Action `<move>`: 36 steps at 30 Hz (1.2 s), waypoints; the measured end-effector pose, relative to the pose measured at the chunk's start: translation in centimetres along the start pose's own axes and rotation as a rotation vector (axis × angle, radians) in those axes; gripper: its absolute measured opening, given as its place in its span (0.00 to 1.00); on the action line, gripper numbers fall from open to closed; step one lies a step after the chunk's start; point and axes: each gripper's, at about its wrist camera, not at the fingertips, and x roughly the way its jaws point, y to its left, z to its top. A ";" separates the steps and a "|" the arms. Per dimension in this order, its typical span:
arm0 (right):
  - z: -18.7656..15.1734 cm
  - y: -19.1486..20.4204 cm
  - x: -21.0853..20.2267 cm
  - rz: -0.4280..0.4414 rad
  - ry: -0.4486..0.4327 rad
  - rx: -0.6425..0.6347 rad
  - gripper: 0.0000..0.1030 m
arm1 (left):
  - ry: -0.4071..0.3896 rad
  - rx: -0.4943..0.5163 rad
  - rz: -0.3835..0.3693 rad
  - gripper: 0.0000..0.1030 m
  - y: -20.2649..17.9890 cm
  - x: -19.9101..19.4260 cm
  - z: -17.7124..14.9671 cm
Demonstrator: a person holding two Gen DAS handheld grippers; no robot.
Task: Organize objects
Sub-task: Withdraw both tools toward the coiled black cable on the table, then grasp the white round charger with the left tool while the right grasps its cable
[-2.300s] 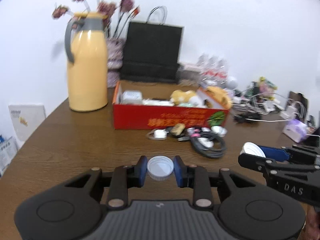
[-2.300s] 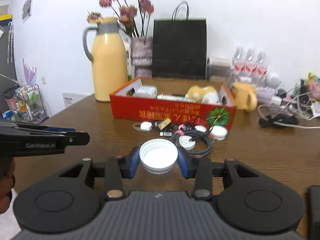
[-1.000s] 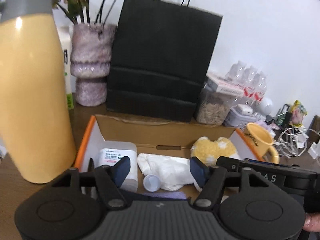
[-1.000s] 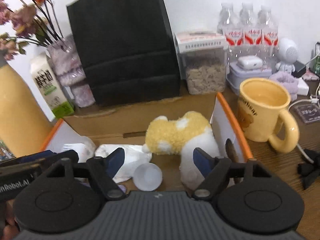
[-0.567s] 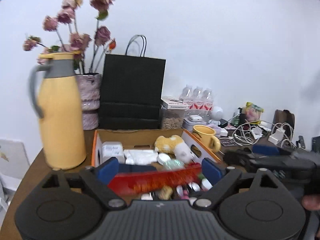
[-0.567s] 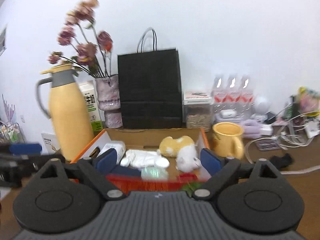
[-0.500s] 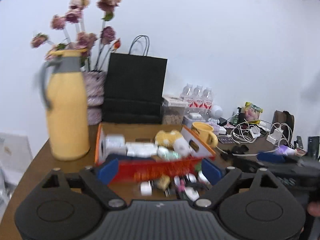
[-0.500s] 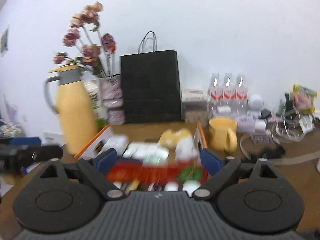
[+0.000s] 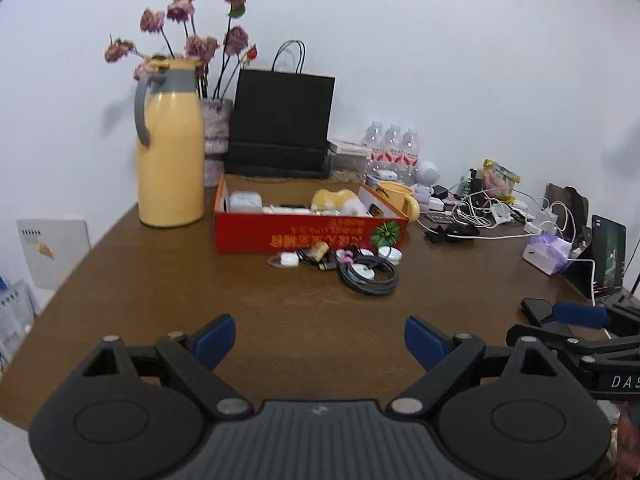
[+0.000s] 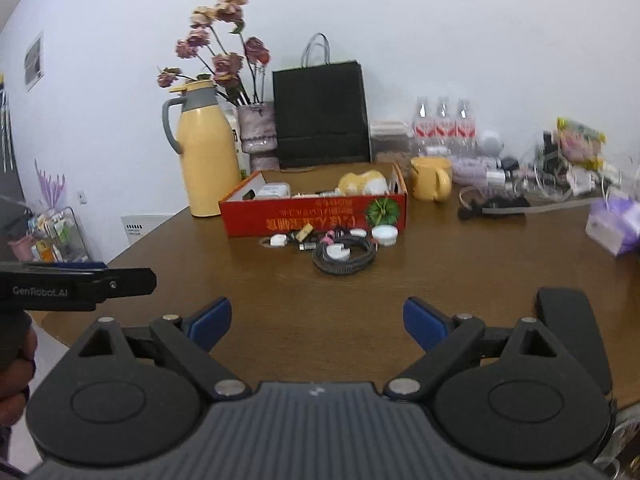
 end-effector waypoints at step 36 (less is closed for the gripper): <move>5.7 -7.7 29.7 -0.041 0.165 0.093 0.07 | 0.221 0.055 0.036 0.17 6.6 29.3 6.1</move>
